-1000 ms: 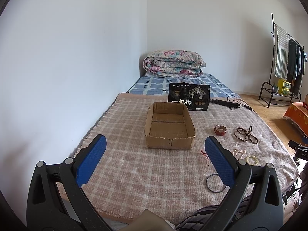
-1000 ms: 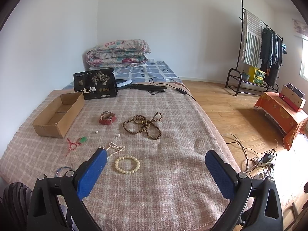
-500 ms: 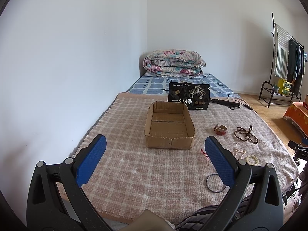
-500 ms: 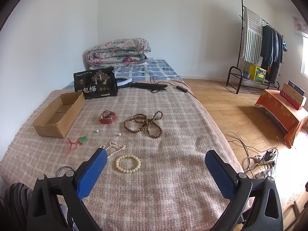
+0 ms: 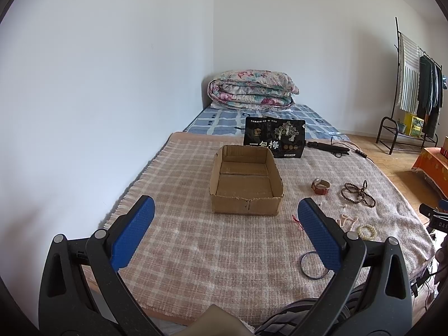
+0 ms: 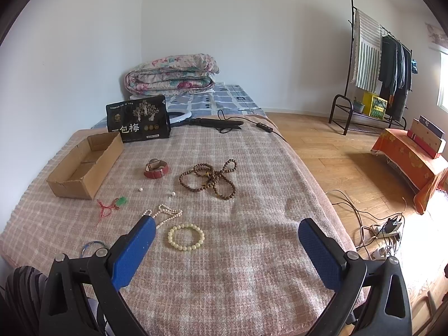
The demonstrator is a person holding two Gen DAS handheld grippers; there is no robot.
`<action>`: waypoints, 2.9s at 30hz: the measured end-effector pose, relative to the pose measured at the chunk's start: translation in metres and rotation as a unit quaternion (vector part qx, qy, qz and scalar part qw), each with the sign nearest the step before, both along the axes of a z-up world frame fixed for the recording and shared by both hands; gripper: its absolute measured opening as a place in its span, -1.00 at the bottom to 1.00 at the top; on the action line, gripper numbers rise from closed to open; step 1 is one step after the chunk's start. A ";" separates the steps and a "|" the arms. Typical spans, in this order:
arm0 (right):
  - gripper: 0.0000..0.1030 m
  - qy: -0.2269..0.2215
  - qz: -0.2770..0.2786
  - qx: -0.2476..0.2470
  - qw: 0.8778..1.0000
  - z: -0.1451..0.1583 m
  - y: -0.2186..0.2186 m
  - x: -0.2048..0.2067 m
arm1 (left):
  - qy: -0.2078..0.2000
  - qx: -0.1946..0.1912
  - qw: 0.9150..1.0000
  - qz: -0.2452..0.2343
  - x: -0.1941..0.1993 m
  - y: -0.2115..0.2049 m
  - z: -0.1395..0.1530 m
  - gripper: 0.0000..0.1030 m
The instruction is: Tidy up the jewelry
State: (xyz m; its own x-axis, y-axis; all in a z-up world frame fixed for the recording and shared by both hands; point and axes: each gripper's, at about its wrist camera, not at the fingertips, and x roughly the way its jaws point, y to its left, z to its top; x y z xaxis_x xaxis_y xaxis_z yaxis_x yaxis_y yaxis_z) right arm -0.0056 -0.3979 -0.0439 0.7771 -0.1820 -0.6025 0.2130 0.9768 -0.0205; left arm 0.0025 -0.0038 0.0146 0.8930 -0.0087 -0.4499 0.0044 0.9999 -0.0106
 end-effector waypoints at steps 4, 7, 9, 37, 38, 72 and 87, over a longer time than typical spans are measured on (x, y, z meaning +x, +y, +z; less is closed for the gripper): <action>1.00 0.001 0.000 0.000 1.000 0.000 0.000 0.000 | 0.000 0.000 1.000 0.000 0.000 0.000 0.000 1.00; 1.00 0.000 0.000 0.000 1.000 -0.001 0.000 0.000 | 0.001 0.000 1.000 0.000 0.000 0.000 -0.005 1.00; 1.00 0.000 0.000 0.000 1.000 0.000 0.000 0.000 | 0.001 0.000 1.000 0.000 0.000 0.000 -0.007 1.00; 1.00 0.029 0.027 0.004 0.999 -0.025 -0.015 0.024 | 0.060 -0.007 0.996 -0.072 0.053 0.001 -0.051 1.00; 1.00 0.032 0.028 0.002 0.999 -0.026 -0.017 0.027 | 0.064 -0.003 0.994 -0.085 0.056 -0.002 -0.055 1.00; 1.00 0.142 0.144 0.018 0.979 -0.122 -0.003 0.095 | 0.212 0.085 0.926 -0.302 0.086 -0.153 -0.193 1.00; 0.72 0.190 0.111 0.050 0.974 -0.138 -0.014 0.132 | 0.218 0.099 0.934 -0.264 0.098 -0.157 -0.209 1.00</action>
